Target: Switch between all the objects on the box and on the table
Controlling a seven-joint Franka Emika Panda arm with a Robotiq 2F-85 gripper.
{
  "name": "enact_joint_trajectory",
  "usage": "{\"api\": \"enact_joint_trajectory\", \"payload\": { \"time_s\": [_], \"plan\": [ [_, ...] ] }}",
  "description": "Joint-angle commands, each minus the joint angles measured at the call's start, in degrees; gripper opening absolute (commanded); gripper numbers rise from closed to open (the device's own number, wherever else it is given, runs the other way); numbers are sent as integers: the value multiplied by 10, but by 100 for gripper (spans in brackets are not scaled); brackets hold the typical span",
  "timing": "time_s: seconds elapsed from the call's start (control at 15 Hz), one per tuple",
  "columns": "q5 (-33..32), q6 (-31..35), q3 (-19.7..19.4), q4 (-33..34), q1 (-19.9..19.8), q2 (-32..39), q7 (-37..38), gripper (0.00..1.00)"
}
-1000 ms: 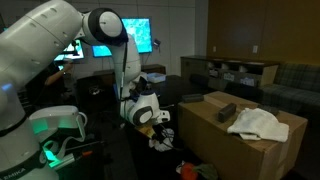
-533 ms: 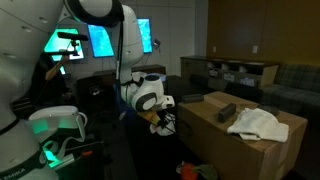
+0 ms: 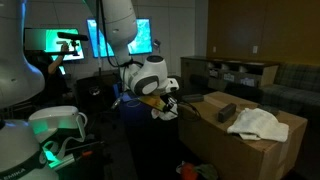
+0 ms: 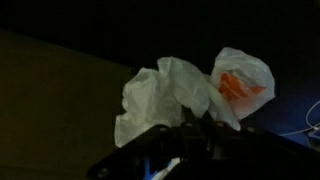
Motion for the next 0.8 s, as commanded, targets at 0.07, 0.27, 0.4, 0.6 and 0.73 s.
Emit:
{"api": "enact_joint_trajectory", "payload": {
  "time_s": [0.07,0.27,0.4,0.6,0.73],
  "plan": [
    [12,-21,124,-5,-142,-39,-40,11],
    [8,-25,146,25,-179,-44,-36,10],
    [3,-26,129,51,-172,-49,-30,10],
    [8,-17,65,101,-117,-53,-27,11],
    [6,-12,1,138,-62,-53,-21,10]
  ]
}}
